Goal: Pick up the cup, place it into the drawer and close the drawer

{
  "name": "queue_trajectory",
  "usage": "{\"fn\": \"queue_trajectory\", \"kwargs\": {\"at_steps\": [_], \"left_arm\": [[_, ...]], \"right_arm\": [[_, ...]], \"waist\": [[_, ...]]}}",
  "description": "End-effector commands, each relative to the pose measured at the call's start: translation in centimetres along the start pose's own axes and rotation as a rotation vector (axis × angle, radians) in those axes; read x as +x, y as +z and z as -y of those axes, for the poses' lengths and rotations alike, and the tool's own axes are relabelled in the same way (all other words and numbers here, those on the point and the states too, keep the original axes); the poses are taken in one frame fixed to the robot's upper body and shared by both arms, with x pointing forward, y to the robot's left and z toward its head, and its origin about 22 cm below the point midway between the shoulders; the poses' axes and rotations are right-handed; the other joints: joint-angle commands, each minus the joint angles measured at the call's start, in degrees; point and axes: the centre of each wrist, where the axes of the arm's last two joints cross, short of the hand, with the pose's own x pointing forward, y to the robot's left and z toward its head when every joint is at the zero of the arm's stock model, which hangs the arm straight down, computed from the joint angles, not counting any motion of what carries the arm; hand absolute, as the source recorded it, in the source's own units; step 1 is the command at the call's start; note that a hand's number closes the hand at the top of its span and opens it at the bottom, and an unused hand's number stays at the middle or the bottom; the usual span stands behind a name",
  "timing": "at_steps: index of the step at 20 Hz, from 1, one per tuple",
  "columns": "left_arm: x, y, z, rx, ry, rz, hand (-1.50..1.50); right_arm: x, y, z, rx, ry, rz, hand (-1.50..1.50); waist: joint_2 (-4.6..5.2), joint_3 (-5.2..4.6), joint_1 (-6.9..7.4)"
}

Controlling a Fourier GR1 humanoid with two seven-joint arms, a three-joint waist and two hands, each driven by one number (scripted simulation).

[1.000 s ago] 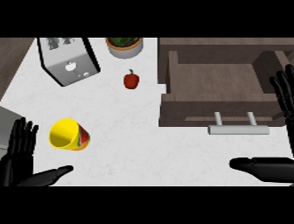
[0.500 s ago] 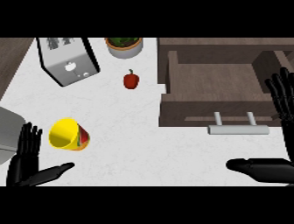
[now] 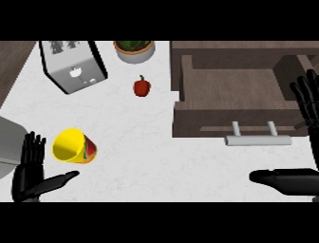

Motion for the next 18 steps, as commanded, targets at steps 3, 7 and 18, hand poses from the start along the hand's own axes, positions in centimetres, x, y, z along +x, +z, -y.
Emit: {"fn": "queue_trajectory", "kwargs": {"at_steps": [3, 7, 18], "left_arm": [[-2.5, 1.3, 0.5, -0.012, -0.017, 0.023, -1.5], [-1.5, -1.7, 1.4, -0.032, 0.001, 0.022, -1.5], [-1.8, -2.6, 2.8, -0.042, 0.066, 0.034, -1.5]], "right_arm": [[0.6, -0.2, 0.4, 0.0, 0.008, -0.004, -1.5], [-0.5, -0.8, -1.2, 0.018, 0.008, -0.001, -1.5], [-0.5, 0.8, -0.6, 0.03, 0.001, -0.008, -1.5]], "waist": [[0.06, -0.02, -0.13], [0.07, -0.01, -0.07], [0.21, -0.08, -0.66]]}}
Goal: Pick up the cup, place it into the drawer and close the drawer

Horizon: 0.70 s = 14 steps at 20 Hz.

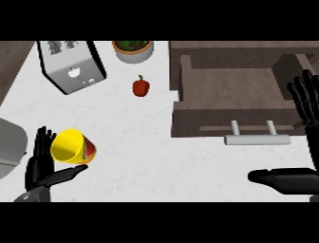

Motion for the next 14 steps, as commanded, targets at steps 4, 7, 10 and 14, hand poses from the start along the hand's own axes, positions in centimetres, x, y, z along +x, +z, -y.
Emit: {"fn": "queue_trajectory", "kwargs": {"at_steps": [4, 7, 10, 14], "left_arm": [[0.2, -1.2, 1.5, -0.058, 0.128, 0.072, -1.5], [0.0, -0.5, 0.6, -0.097, 0.168, 0.075, -1.5], [-0.5, 0.0, 2.0, -0.114, 0.216, 0.098, -1.5], [-0.3, -1.0, 3.7, -0.165, 0.288, 0.093, 1.5]], "right_arm": [[-0.6, 0.4, 0.5, -0.002, -0.006, 0.001, -1.5], [-0.4, -1.9, -0.2, -0.009, -0.021, 0.012, -1.5], [-0.3, -0.2, 0.1, -0.004, -0.011, -0.009, -1.5], [-0.3, -1.7, 0.8, 0.009, -0.013, -0.012, -1.5]], "waist": [[-0.01, -0.03, -0.06], [0.25, -0.12, -0.04], [0.17, -0.13, -0.34], [0.04, -0.06, 0.26]]}}
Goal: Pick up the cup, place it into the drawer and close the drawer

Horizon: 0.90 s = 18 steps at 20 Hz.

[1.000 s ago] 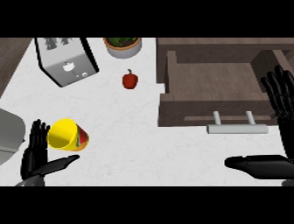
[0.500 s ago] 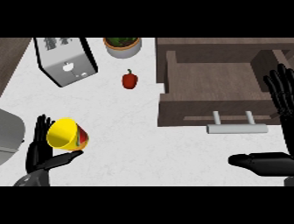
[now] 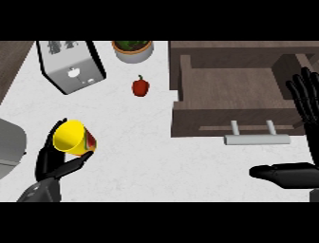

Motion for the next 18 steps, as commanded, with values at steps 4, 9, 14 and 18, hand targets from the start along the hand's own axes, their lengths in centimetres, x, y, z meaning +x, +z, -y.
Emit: {"fn": "queue_trajectory", "kwargs": {"at_steps": [4, 9, 14, 18], "left_arm": [[-0.3, -0.8, 2.2, -0.145, 0.209, 0.084, 1.5], [0.3, 0.1, -0.4, -0.119, 0.265, 0.137, 1.5], [1.7, -2.8, -0.1, -0.087, 0.26, 0.172, 1.5], [1.9, -3.7, 1.2, -0.088, 0.194, 0.248, 1.5]], "right_arm": [[0.1, -1.5, -1.2, 0.007, 0.012, -0.013, -1.5], [0.3, -0.6, -0.3, -0.006, 0.009, -0.01, -1.5], [0.7, -0.2, 0.2, 0.005, 0.01, -0.003, -1.5], [-1.1, -0.9, -0.9, 0.007, 0.006, -0.008, -1.5]], "waist": [[0.07, -0.04, 0.14], [-0.04, -0.03, 0.09], [0.07, -0.04, -0.47], [0.23, -0.03, -0.13]]}}
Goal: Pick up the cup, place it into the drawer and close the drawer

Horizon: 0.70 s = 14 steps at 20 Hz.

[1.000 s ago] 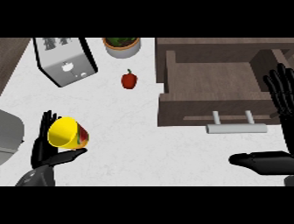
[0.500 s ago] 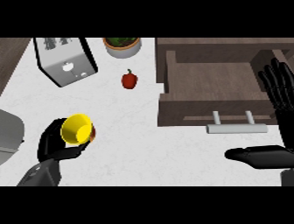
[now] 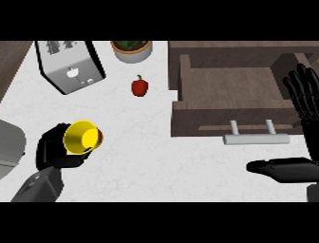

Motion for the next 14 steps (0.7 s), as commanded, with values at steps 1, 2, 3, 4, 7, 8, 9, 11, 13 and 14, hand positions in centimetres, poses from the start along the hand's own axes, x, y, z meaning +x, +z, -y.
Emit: {"fn": "queue_trajectory", "kwargs": {"at_steps": [1, 2, 3, 4, 7, 8, 9, 11, 13, 14], "left_arm": [[0.9, -1.8, 0.1, -0.042, 0.081, 0.167, 1.5], [0.0, -2.1, 2.4, -0.068, 0.076, 0.193, 1.5], [0.5, -2.8, 2.1, -0.066, 0.088, 0.195, 1.5], [1.5, -2.5, 0.1, -0.087, 0.083, 0.197, 1.5], [0.8, -4.0, 3.8, -0.134, 0.118, 0.244, 1.5], [1.5, -4.9, 3.7, -0.147, 0.092, 0.243, 1.5], [1.6, -5.3, 4.9, -0.179, 0.093, 0.278, 1.5], [3.7, -7.6, 4.7, -0.255, 0.07, 0.245, 1.5], [3.7, -8.6, 7.7, -0.297, 0.096, 0.248, 1.5], [4.9, -9.8, 7.3, -0.305, 0.087, 0.282, 1.5]], "right_arm": [[-0.4, 0.5, -0.1, 0.016, 0.007, 0.004, -1.5], [-0.3, -0.1, 0.3, -0.01, -0.007, 0.01, -1.5], [0.2, -0.5, 0.8, -0.004, -0.005, 0.013, -1.5], [0.7, 1.0, -0.7, -0.017, 0.015, -0.003, -1.5], [-0.3, 1.2, -0.2, -0.004, 0.008, 0.001, -1.5], [-1.1, 1.2, 1.3, -0.027, 0.009, -0.015, -1.5], [0.2, 0.2, 0.5, -0.02, 0.017, -0.014, -1.5], [1.1, 0.8, 1.8, -0.027, 0.006, -0.016, -1.5], [-0.2, 1.4, 0.6, -0.027, 0.026, -0.012, -1.5], [0.6, 1.4, 2.4, -0.03, 0.005, -0.003, -1.5]], "waist": [[0.1, -0.02, -0.4], [0.08, -0.01, -0.32], [0.02, 0.01, -0.19], [-0.15, 0.01, -0.24], [-0.31, 0.1, 0.09], [-0.32, 0.15, 0.47], [-0.54, 0.15, 0.87], [-0.79, 0.21, 0.9], [-0.78, 0.23, 1.25], [-0.64, 0.19, 0.72]]}}
